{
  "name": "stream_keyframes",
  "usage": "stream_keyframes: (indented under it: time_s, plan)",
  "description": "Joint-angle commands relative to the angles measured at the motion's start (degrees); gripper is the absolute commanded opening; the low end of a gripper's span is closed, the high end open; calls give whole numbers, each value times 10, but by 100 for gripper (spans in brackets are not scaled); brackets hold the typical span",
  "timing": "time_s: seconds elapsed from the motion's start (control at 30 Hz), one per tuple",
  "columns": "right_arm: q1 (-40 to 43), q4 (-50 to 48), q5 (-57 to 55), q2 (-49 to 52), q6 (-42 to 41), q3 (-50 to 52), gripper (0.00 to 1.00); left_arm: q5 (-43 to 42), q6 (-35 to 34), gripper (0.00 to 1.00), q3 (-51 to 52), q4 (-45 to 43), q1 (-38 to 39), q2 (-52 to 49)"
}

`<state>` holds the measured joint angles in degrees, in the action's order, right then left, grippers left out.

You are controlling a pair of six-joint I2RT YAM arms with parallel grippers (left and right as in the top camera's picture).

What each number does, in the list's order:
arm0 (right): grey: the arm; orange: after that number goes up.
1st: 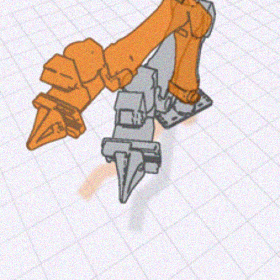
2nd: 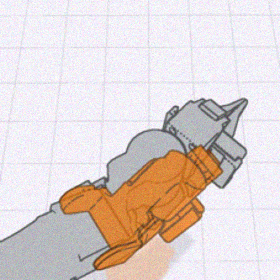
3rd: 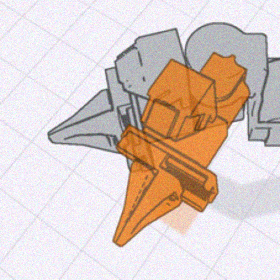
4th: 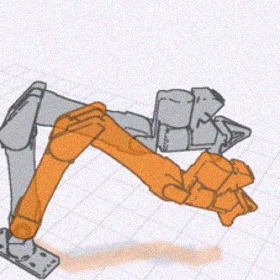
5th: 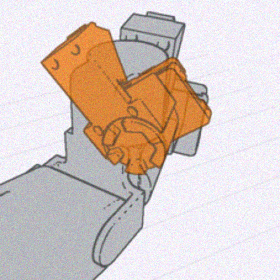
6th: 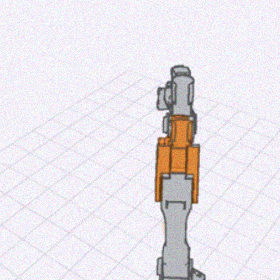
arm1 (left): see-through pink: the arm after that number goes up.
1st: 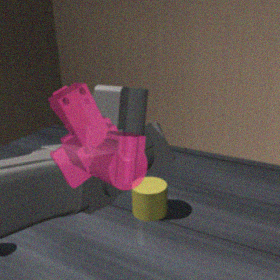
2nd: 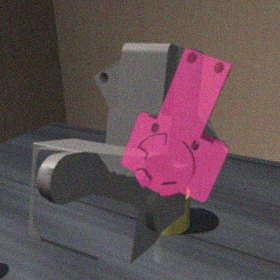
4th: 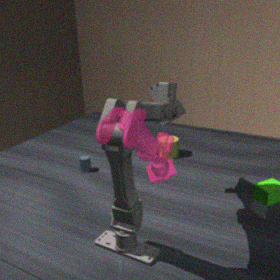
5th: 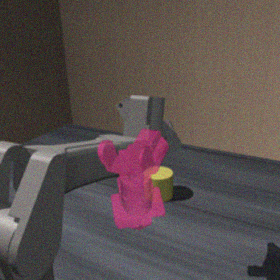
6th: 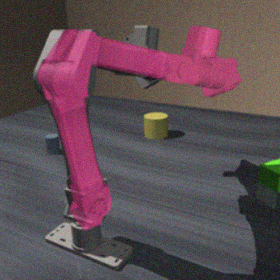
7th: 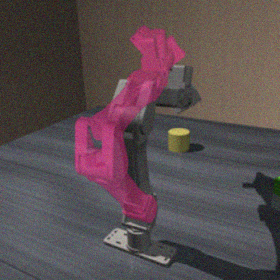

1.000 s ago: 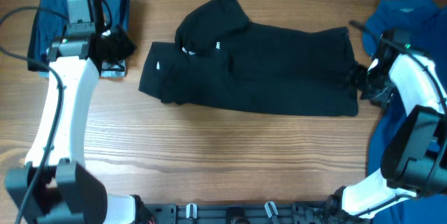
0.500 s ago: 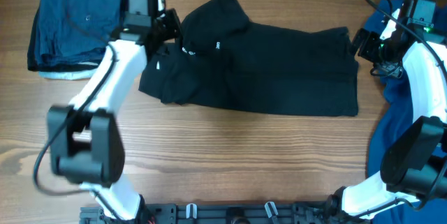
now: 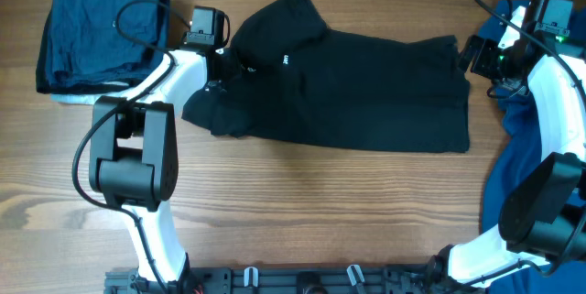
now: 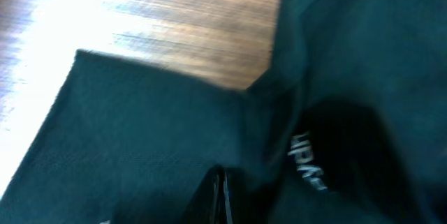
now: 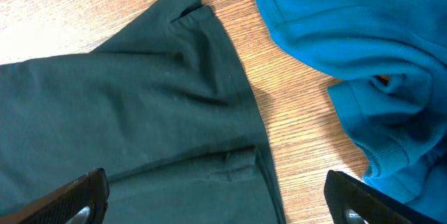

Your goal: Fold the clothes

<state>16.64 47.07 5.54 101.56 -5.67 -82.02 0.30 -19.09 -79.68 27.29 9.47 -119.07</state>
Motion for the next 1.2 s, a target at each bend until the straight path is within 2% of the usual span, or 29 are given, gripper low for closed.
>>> stream_keyframes:
  time_s: [0.0,0.27,0.53,0.9,1.17]
  plan:
    - [-1,-1,3,-7,12,-8,99,26,11,4,-2,13,0,-5]
    - [-1,1,3,-7,12,-8,100,25,11,4,-3,-10,0,6]
    - [-1,-1,3,-7,11,-8,100,6,7,4,-18,-11,0,83]
    - [-1,-2,5,-7,10,-8,100,-14,7,4,-18,-57,1,12]
    - [-1,-2,5,-7,10,-8,100,-47,7,4,-18,-98,1,11]
